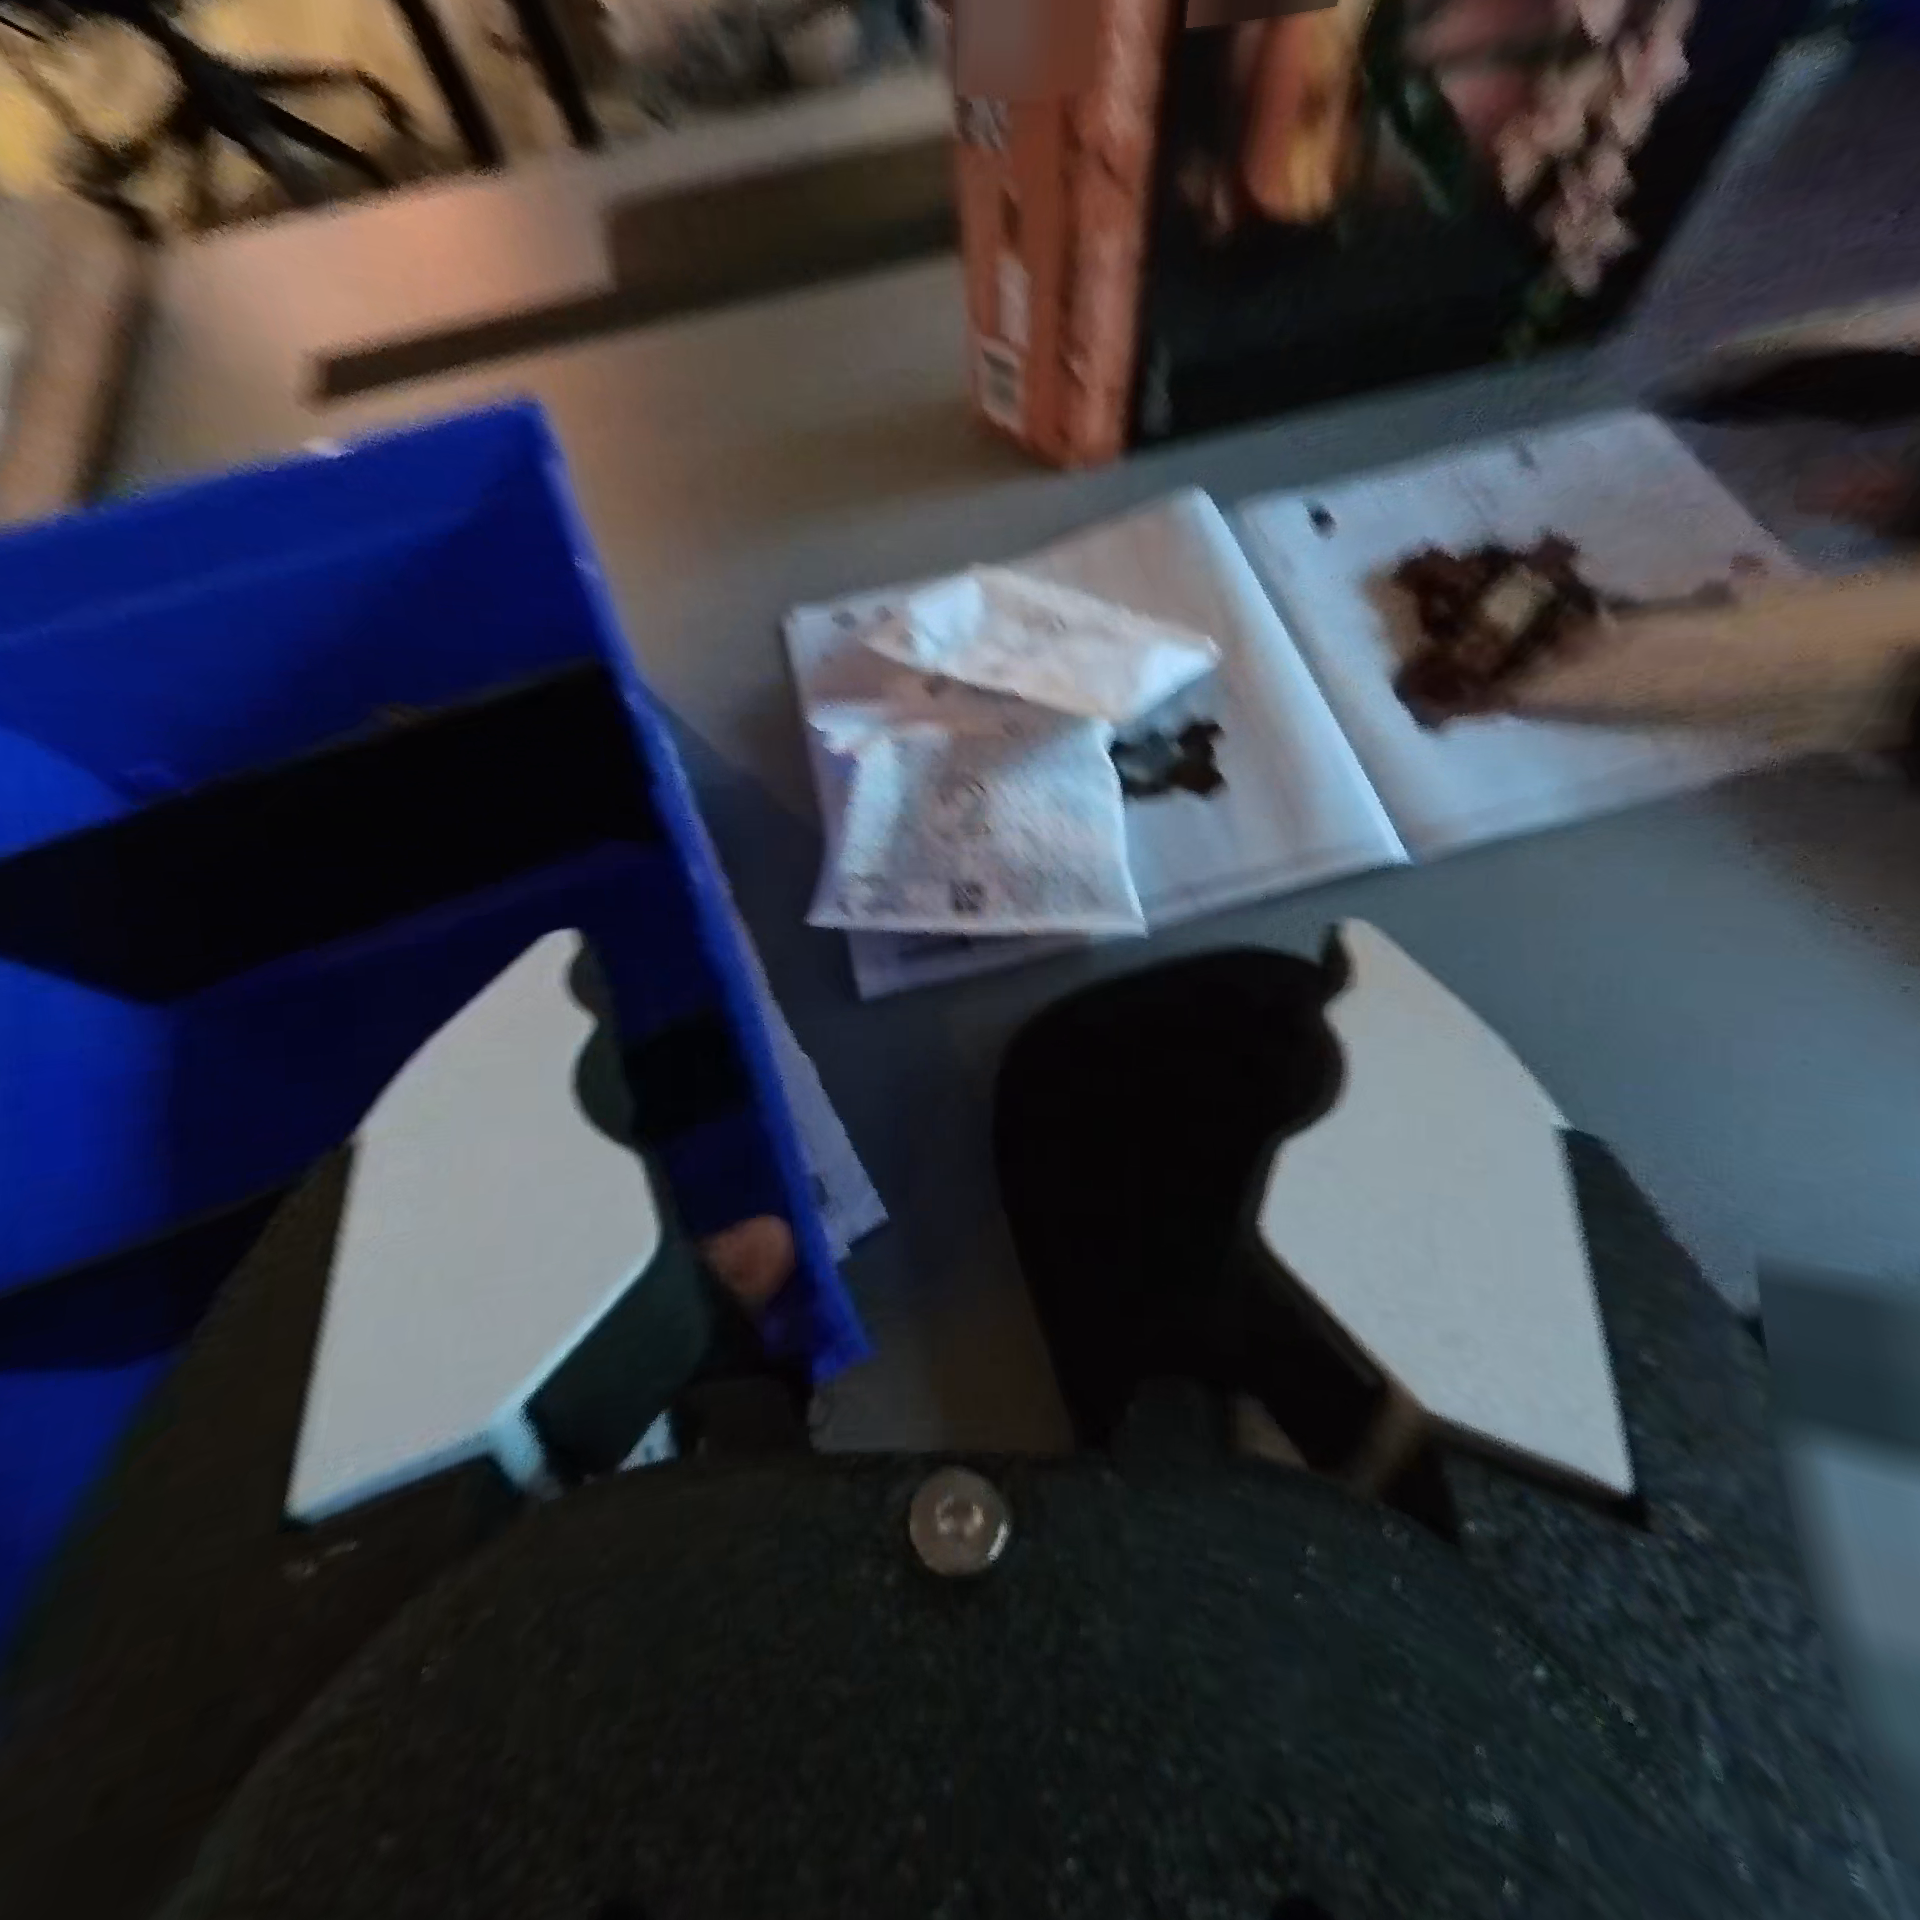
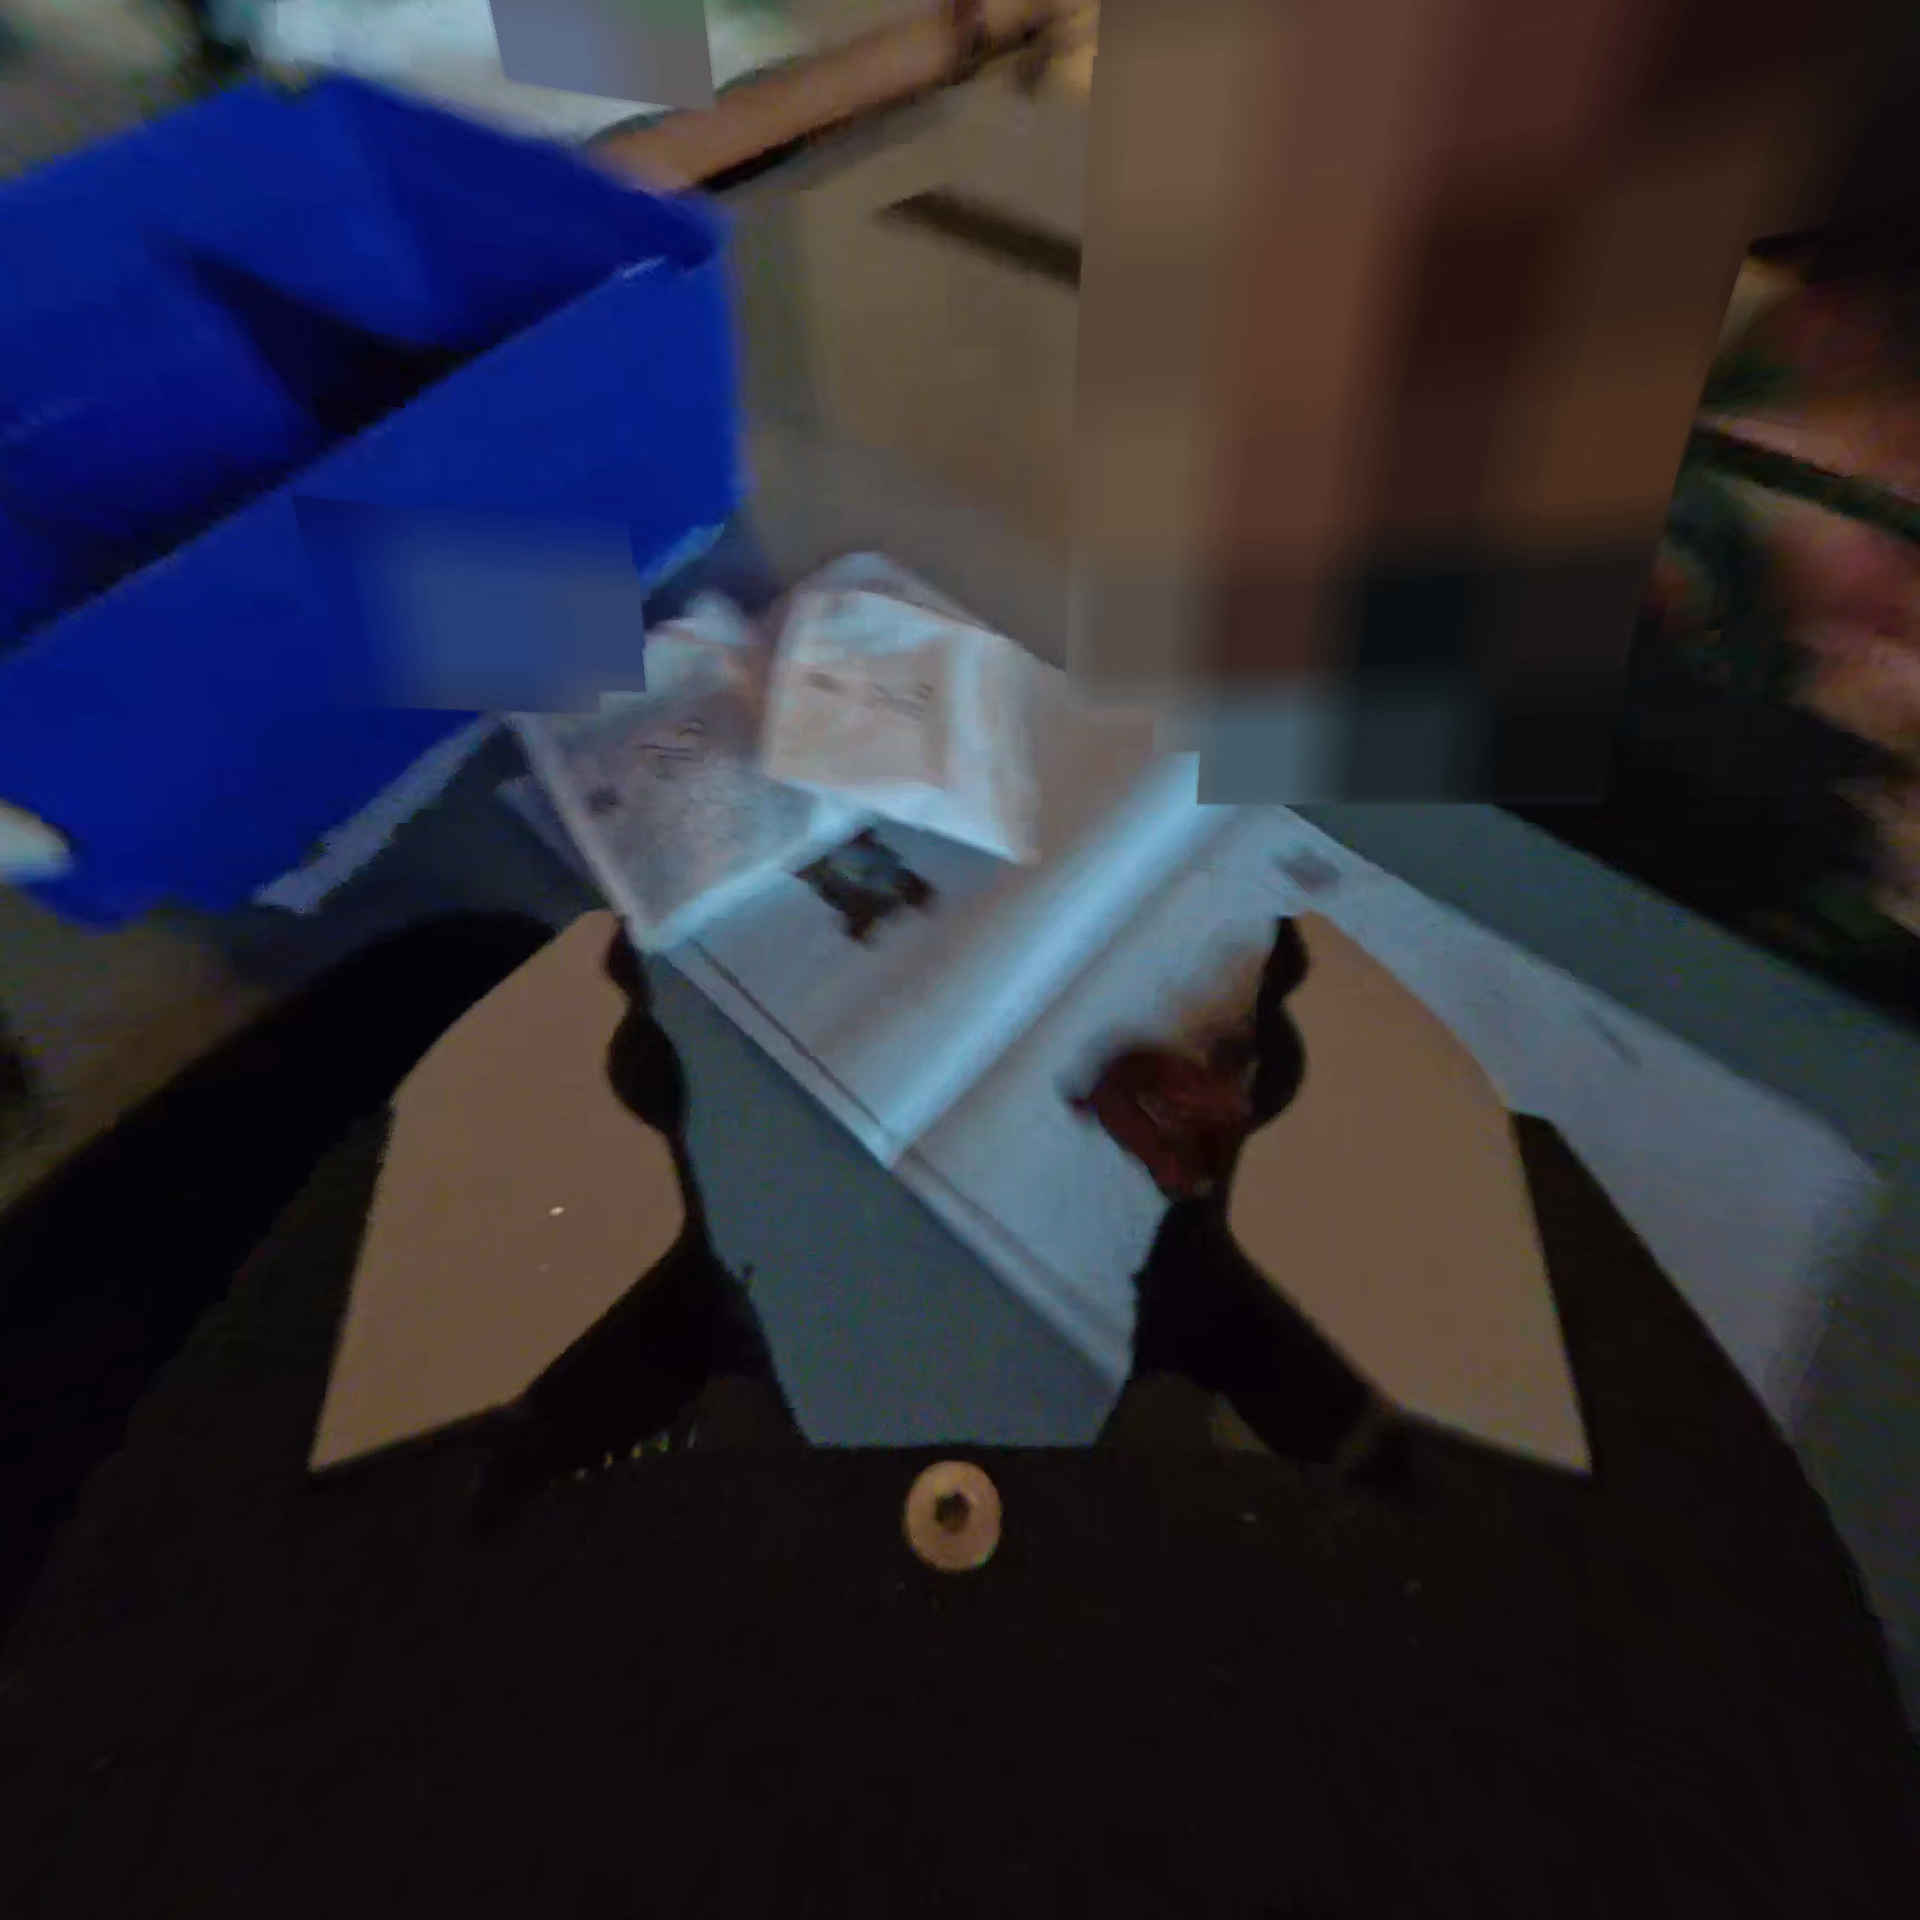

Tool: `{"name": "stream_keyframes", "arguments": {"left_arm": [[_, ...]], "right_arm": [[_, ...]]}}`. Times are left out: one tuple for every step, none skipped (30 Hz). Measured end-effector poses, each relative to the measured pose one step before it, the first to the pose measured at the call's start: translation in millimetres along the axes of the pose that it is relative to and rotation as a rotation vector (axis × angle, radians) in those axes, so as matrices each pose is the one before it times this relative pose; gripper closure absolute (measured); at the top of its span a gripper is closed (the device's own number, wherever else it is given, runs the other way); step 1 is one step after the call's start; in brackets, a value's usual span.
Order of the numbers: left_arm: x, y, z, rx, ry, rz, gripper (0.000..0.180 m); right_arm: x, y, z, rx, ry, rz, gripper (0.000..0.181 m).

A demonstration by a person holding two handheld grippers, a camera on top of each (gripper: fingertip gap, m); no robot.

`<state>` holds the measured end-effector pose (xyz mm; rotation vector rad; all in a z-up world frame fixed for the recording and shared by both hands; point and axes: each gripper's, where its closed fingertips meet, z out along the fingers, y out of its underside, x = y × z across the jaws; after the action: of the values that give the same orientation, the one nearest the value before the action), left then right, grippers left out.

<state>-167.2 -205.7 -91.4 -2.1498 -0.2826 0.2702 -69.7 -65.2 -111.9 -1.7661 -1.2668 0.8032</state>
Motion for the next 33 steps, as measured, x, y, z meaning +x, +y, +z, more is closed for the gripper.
{"name": "stream_keyframes", "arguments": {"left_arm": [[-2.0, -3.13, -1.84, 0.0188, -0.0173, -0.0048, 0.048], [-0.68, -2.71, -1.83, 0.0199, -0.0092, -0.0044, 0.041], [0.24, -2.13, -1.71, 0.0206, -0.0047, -0.0043, 0.037], [0.03, -1.67, -1.86, 0.0183, -0.0056, -0.0034, 0.034], [0.3, -1.58, -2.05, 0.0192, -0.0031, -0.0059, 0.033], [0.65, -1.41, -2.38, 0.0199, -0.0006, -0.009, 0.033], [1.3, -0.89, -2.48, 0.0149, 0.0025, -0.0066, 0.033], [1.97, -0.15, -2.79, 0.0111, 0.0053, -0.0006, 0.033], [2.4, 0.52, -2.5, 0.0076, 0.0056, 0.0039, 0.033], [2.46, 0.54, -2.03, 0.0033, 0.0036, 0.0057, 0.033], [2.5, -0.15, -1.99, 0.0065, 0.0013, 0.0036, 0.033], [3.34, -0.54, -1.83, 0.008, 0.0049, 0.0019, 0.033], [3.23, -0.25, -2.01, 0.0038, 0.0062, 0.0022, 0.033], [2.61, 0.36, -1.75, 0.0006, 0.0022, 0.0075, 0.033], [1.66, 0.84, -2.16, -0.0017, -0.0029, 0.0116, 0.033], [1.68, -0.17, -0.16, 0.0004, -0.0041, 0.0098, 0.033], [1.91, -0.74, -1.11, 0.0065, 0.0002, 0.0044, 0.033], [2.57, -0.76, -1.02, 0.0057, 0.0071, -0.0003, 0.033], [1.64, -0.55, -1.1, 0.0058, 0.0047, -0.001, 0.033], [1.74, -1.86, -1.36, 0.015, 0.0017, -0.0016, 0.033], [2.56, -3.19, -1.7, 0.0234, 0.0061, -0.0033, 0.033], [3.51, -5.02, -2.01, 0.0305, 0.0066, -0.0103, 0.033], [2.51, -4.93, -2.43, 0.0306, 0.0033, -0.0068, 0.033], [1.38, -3.49, -1.76, 0.0191, -0.0021, 0.0061, 0.033], [0.7, -1.62, -1.13, 0.0043, -0.0062, 0.0124, 0.033], [0.88, 0.78, -0.76, -0.0109, -0.0024, 0.0112, 0.033], [1.36, 2.3, -0.06, -0.018, 0.0022, 0.0067, 0.033], [1.29, 2.24, -0.02, -0.0123, 0.0036, 0.0043, 0.033], [0.77, 1.57, 0.5, -0.0065, 0.0, 0.0025, 0.033], [-0.16, 1.28, 0.45, -0.004, -0.003, 0.0017, 0.033], [-0.19, 1.2, 0.48, -0.006, -0.0016, 0.001, 0.033], [0.28, 1.15, 0.49, -0.0059, -0.0008, 0.0005, 0.033], [0.01, 0.56, 0.27, -0.0003, -0.001, -0.0004, 0.033]], "right_arm": [[13.29, 7.62, -17.24, 0.0107, 0.0842, 0.0134, 0.063], [16.4, 8.61, -16.79, -0.0041, 0.0929, 0.0, 0.056], [18.52, 9.59, -15.67, -0.0166, 0.0963, -0.0093, 0.049], [20.01, 10.24, -14.55, -0.0233, 0.0983, -0.0071, 0.04], [19.73, 10.56, -13.28, -0.0248, 0.0915, 0.0039, 0.035], [17.69, 9.56, -12.13, -0.0168, 0.0726, 0.0175, 0.035], [16.12, 8.04, -11.23, -0.0047, 0.0582, 0.0292, 0.035], [14.89, 6.7, -10.37, 0.0037, 0.0422, 0.0355, 0.035], [11.63, 6.01, -8.8, 0.0024, 0.0289, 0.0332, 0.035], [11.88, 6.51, -7.66, -0.0071, 0.0246, 0.0215, 0.035], [11.39, 6.46, -6.49, -0.0107, 0.0258, 0.0142, 0.034], [10.33, 5.53, -6.09, -0.0084, 0.0244, 0.0126, 0.034], [8.96, 4.29, -5.92, -0.004, 0.0216, 0.0126, 0.034], [5.88, 2.72, -5.26, 0.0016, 0.0184, 0.0104, 0.034], [7.48, 2.79, -5.35, 0.0045, 0.0168, 0.0076, 0.034], [7.97, 2.85, -5.36, 0.0027, 0.0217, 0.0058, 0.034], [6.98, 2.44, -4.92, 0.0025, 0.0187, 0.0025, 0.034], [5.14, 1.66, -4.37, 0.0041, 0.0095, 0.0034, 0.034], [4.35, 1.47, -4.38, 0.0039, 0.0039, 0.0074, 0.034], [3.17, 0.82, -3.78, 0.0042, 0.0018, 0.0103, 0.034], [2.35, -0.16, -3.88, 0.0077, 0.0015, 0.0083, 0.034], [1.0, -0.52, -3.17, 0.009, 0.0003, 0.0039, 0.034], [1.21, -0.64, -3.11, 0.0077, 0.0034, 0.0025, 0.034], [0.59, -0.98, -3.11, 0.0087, 0.0007, -0.0009, 0.034], [-0.01, -0.83, -2.44, 0.0063, -0.0005, -0.001, 0.034], [-0.53, -0.5, -1.62, 0.0026, -0.001, -0.0016, 0.034], [-1.04, -0.65, -0.64, 0.001, -0.0027, -0.0034, 0.034], [-0.03, -0.64, -0.81, 0.0015, 0.0014, -0.0021, 0.034], [0.12, -0.99, -0.59, 0.0035, 0.0007, -0.0017, 0.034], [-0.28, -1.03, -0.79, 0.0034, -0.0012, -0.0017, 0.034], [0.66, -0.96, -0.58, 0.0026, 0.0045, 0.0016, 0.034], [-0.13, -1.2, -0.66, 0.0053, 0.0016, -0.0007, 0.034], [-0.09, -0.85, -0.35, 0.0021, -0.0004, -0.0006, 0.034]]}}
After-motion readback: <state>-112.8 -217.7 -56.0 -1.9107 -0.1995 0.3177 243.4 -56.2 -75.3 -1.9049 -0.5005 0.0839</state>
